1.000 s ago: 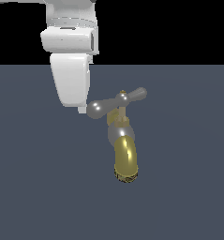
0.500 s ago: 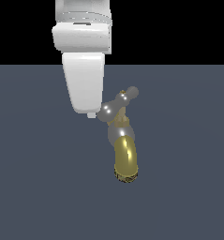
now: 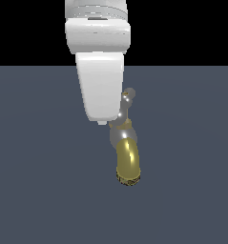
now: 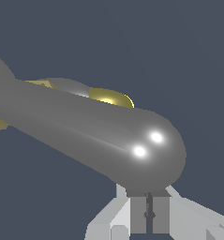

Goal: Turn on the faucet by rotating a designated handle.

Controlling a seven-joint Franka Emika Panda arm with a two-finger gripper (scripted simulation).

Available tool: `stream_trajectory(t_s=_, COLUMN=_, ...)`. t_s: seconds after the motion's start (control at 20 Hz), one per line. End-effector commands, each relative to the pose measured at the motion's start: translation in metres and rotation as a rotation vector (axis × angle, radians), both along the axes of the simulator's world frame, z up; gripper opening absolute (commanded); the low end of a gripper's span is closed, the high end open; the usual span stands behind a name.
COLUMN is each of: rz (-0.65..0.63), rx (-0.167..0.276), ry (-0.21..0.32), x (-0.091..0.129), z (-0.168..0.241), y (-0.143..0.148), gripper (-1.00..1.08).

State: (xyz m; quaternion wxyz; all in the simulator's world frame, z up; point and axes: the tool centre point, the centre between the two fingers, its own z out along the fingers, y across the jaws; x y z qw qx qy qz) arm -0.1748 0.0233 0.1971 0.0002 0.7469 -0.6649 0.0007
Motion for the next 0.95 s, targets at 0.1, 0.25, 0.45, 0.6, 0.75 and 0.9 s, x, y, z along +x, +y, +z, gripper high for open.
stream_trajectory(t_s=0.1, rz=-0.009, rx=0.0, ry=0.0, x=0.0, z=0.0, y=-0.021, gripper=-1.0)
stream_trajectory(t_s=0.25, rz=-0.012, rx=0.001, ry=0.0, x=-0.001, z=0.0, y=-0.037, gripper=-1.0)
stream_trajectory(t_s=0.45, rz=-0.016, rx=0.001, ry=0.001, x=-0.001, z=0.0, y=-0.059, gripper=-1.0)
stream_trajectory(t_s=0.6, rz=-0.019, rx=0.001, ry=0.001, x=-0.002, z=0.0, y=-0.075, gripper=-1.0)
stream_trajectory(t_s=0.75, rz=-0.022, rx=0.001, ry=0.001, x=-0.002, z=0.0, y=-0.091, gripper=-1.0)
stream_trajectory(t_s=0.9, rz=-0.024, rx=0.001, ry=0.001, x=-0.002, z=0.0, y=-0.102, gripper=-1.0)
